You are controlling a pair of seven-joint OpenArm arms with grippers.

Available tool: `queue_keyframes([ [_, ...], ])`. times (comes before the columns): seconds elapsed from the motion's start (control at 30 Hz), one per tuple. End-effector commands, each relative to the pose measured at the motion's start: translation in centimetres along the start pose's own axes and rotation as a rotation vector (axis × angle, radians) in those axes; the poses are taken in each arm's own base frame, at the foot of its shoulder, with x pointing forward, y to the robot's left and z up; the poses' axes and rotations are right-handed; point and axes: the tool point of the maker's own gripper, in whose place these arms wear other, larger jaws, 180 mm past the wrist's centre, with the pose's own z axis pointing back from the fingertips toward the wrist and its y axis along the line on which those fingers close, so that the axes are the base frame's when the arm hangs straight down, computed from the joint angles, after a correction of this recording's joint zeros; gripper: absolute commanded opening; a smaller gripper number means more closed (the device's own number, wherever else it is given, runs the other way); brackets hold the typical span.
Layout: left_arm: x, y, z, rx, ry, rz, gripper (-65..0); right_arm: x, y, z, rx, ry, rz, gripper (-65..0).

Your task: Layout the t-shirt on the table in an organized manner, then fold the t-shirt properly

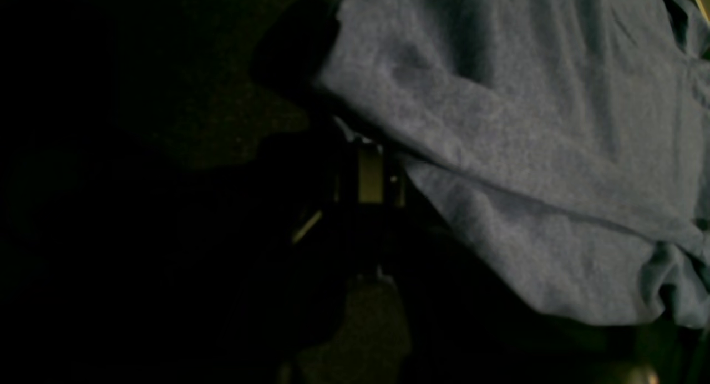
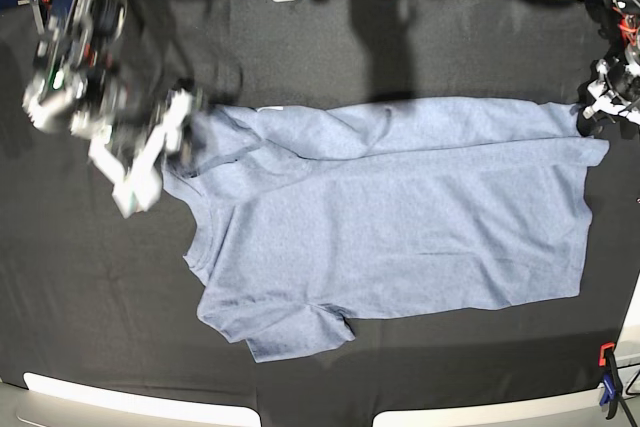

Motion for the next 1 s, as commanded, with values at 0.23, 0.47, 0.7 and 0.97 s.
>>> queue_keyframes([
  [0.23,1.2,0.0,0.3,-0.003,-0.020,-0.025,-65.0,-3.8,4.4,0.9,0.121,0.088,0.236,-49.1],
  [0.47,1.2,0.0,0.3,-0.003,-0.017,-0.025,-65.0,-6.6,2.6,-0.3,-0.064,0.254,0.690,-49.1],
  [0.7,1.1,0.0,0.3,-0.003,-0.015,-0.025,-65.0,-6.2,1.5,-0.5,-0.174,0.236,0.702,-49.1],
  [0.97,1.1,0.0,0.3,-0.003,-0.016,-0.025,-65.0,-5.5,-2.3,-1.8,-0.272,0.261,0.711,-49.1],
])
